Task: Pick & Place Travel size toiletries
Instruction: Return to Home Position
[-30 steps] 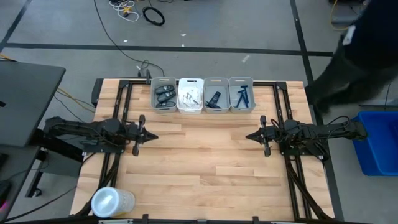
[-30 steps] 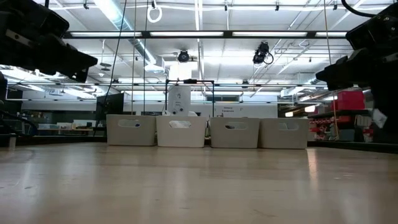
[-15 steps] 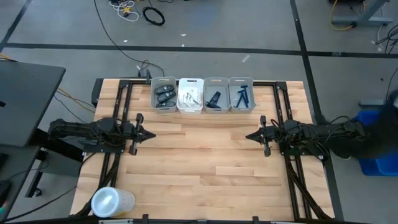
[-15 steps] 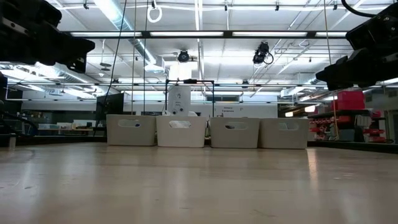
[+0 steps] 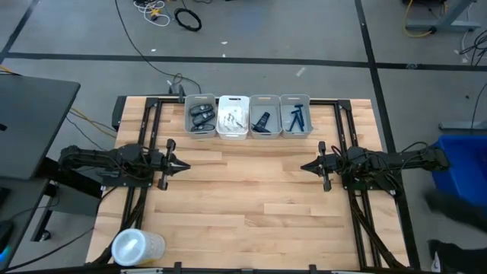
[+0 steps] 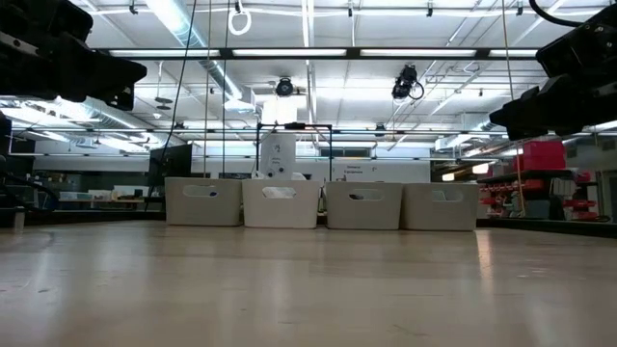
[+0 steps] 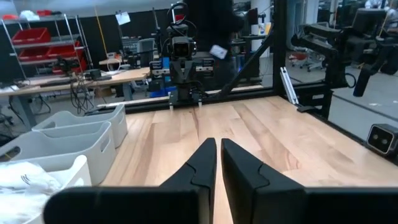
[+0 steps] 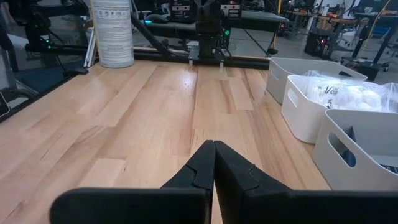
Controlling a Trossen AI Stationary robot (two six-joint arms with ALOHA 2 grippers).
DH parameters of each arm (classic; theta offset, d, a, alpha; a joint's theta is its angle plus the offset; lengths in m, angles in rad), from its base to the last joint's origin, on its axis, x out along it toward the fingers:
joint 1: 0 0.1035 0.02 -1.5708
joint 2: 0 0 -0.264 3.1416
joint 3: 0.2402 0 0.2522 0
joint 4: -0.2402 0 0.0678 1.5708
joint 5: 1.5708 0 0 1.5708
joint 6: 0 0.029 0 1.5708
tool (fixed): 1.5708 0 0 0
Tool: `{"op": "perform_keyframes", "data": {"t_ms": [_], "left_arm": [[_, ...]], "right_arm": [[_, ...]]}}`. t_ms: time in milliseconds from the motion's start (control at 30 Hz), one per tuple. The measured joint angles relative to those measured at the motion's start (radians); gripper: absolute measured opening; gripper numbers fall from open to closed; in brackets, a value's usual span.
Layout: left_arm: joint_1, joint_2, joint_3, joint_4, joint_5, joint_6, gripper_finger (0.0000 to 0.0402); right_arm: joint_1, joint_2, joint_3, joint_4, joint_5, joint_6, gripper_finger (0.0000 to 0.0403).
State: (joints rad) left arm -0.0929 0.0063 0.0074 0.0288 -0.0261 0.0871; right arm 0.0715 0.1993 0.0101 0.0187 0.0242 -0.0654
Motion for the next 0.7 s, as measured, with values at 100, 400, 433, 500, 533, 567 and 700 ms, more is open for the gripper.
{"op": "perform_keyframes", "data": {"t_ms": [100, 400, 433, 500, 533, 567, 700], "left_arm": [[0.000, 0.000, 0.000, 0.000, 0.000, 0.027, 0.0030], [0.000, 0.000, 0.000, 0.001, 0.000, 0.080, 0.0032], [0.000, 0.000, 0.000, 0.001, 0.000, 0.084, 0.0032], [0.000, 0.000, 0.000, 0.001, 0.000, 0.093, 0.0032], [0.000, 0.000, -0.001, 0.001, 0.000, 0.093, 0.0032], [0.000, 0.000, -0.001, 0.001, 0.000, 0.094, 0.0032], [0.000, 0.000, -0.001, 0.008, 0.001, 0.094, 0.0032]], "right_arm": [[0.000, 0.000, 0.000, 0.000, 0.000, 0.000, 0.0013], [0.000, 0.000, 0.000, 0.000, 0.000, 0.000, 0.0014], [0.000, 0.000, 0.000, 0.000, 0.000, 0.000, 0.0013], [0.000, 0.000, 0.000, 0.000, 0.000, 0.000, 0.0014], [0.000, 0.000, 0.000, 0.000, 0.000, 0.000, 0.0014], [0.000, 0.000, 0.000, 0.000, 0.000, 0.000, 0.0014], [0.000, 0.000, 0.000, 0.000, 0.000, 0.000, 0.0014]]}}
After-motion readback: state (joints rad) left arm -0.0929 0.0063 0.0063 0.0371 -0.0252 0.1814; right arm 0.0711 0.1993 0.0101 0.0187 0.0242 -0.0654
